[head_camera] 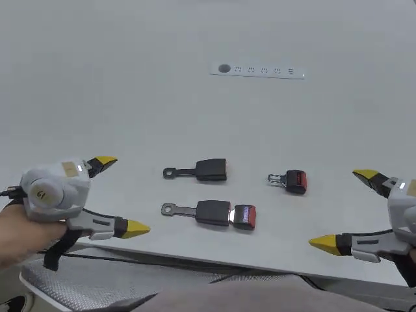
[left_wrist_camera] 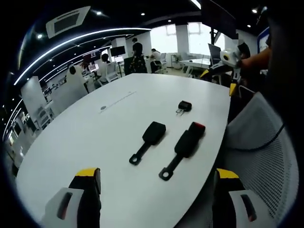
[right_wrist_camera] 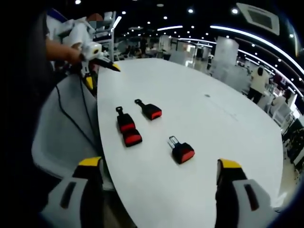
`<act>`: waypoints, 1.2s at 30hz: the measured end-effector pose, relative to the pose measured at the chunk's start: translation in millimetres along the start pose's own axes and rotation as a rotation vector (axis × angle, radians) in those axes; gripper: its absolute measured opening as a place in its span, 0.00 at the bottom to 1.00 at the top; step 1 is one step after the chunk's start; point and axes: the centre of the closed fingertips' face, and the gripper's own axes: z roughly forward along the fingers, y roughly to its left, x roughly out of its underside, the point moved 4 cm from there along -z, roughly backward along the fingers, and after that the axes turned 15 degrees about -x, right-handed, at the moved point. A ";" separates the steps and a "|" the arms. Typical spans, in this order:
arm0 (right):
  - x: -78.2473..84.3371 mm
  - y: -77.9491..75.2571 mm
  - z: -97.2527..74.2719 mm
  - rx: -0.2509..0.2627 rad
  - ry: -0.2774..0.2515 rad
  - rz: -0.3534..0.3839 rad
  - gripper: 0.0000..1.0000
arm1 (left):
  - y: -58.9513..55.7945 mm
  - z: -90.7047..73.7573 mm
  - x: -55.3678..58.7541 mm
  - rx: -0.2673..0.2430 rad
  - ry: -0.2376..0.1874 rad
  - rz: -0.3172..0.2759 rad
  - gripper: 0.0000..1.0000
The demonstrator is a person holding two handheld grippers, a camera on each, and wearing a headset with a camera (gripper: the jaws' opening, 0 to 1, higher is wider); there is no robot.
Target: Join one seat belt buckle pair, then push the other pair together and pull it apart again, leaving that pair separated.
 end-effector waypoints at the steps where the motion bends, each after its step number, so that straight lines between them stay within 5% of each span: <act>1: -0.7 -0.5 -0.3 0.005 -0.006 0.001 1.00 | -2.4 -2.2 -2.0 -0.002 0.000 0.003 1.00; 16: -7.3 5.1 -9.9 0.011 -0.066 0.030 1.00 | -6.7 -16.7 -14.9 -0.020 -0.005 0.014 1.00; 36: -18.6 7.3 -11.3 0.017 -0.042 0.021 1.00 | 3.6 -26.9 -12.9 -0.018 -0.030 0.022 1.00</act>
